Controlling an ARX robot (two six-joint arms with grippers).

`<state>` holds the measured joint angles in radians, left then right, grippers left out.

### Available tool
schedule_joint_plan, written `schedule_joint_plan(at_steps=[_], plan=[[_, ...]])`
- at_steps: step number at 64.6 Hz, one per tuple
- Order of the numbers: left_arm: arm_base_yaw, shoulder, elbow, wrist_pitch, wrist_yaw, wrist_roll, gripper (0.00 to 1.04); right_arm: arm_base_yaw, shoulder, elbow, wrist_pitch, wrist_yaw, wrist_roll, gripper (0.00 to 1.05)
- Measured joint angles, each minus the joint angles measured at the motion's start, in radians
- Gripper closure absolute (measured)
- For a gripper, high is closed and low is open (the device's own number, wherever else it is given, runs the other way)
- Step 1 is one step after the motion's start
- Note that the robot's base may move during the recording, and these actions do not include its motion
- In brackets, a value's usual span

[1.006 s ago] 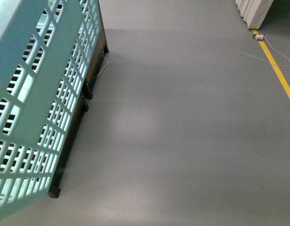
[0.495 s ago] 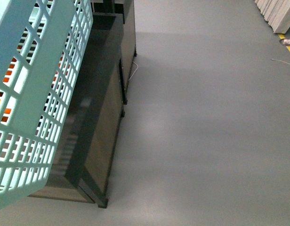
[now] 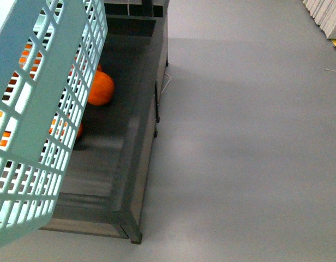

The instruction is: Pick lemon and mango into basket

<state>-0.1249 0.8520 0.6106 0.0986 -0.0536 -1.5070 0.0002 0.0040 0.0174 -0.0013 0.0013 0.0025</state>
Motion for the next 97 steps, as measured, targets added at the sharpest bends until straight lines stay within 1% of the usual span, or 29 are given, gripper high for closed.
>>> schedule_joint_plan(at_steps=[97], plan=[[0.000, 0.000, 0.001, 0.000, 0.000, 0.001, 1.00, 0.000, 0.000, 0.000, 0.000, -0.001, 0.000, 0.09]])
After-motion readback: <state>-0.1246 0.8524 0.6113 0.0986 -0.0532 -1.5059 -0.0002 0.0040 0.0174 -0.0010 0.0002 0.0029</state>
